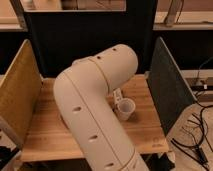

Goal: Drag the ceramic bowl in a circle

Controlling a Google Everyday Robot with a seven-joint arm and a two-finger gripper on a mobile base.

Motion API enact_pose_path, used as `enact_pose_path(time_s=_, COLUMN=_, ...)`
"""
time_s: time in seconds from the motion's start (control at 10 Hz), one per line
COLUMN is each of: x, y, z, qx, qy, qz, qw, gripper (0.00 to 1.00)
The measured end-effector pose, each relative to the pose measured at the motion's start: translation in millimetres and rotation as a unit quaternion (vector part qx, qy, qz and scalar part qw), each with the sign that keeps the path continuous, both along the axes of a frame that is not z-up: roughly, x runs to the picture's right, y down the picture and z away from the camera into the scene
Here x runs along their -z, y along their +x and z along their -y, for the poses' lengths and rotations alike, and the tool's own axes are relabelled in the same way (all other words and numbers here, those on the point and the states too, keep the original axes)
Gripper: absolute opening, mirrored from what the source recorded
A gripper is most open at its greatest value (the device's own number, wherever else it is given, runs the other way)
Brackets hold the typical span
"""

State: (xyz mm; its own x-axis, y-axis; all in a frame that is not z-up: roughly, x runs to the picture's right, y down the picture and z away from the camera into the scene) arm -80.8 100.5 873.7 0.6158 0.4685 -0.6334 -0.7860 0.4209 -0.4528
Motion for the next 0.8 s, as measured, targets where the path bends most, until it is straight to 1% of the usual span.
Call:
enact_pose_path(time_s=0.2, x=5.7, y=23, z=-11, qx=-0.005, qy=-0.005, qz=-0.02, qw=0.9998, gripper=0.09)
enact_pose_path(time_s=0.4, x=6.1, y=55, z=-14, qx=-0.033, qy=-0.01, qz=-0.052, qw=0.9981, gripper=0.09)
enact_pose_path(time_s=0.5, x=4.6, y=73, z=-14, qx=-0.048, qy=-0.014, qz=-0.07, qw=0.9963, gripper=0.09)
enact_pose_path(time_s=0.6, x=1.9, y=89, z=-12, qx=-0.067, qy=-0.022, qz=-0.086, qw=0.9938, gripper=0.09)
enact_pose_path(time_s=0.7, x=-1.4, y=102, z=-7, qx=-0.085, qy=-0.028, qz=-0.099, qw=0.991, gripper=0.09)
enact_pose_path(time_s=0.8, x=-4.5, y=109, z=-2, qx=-0.094, qy=-0.03, qz=-0.106, qw=0.9895, gripper=0.09)
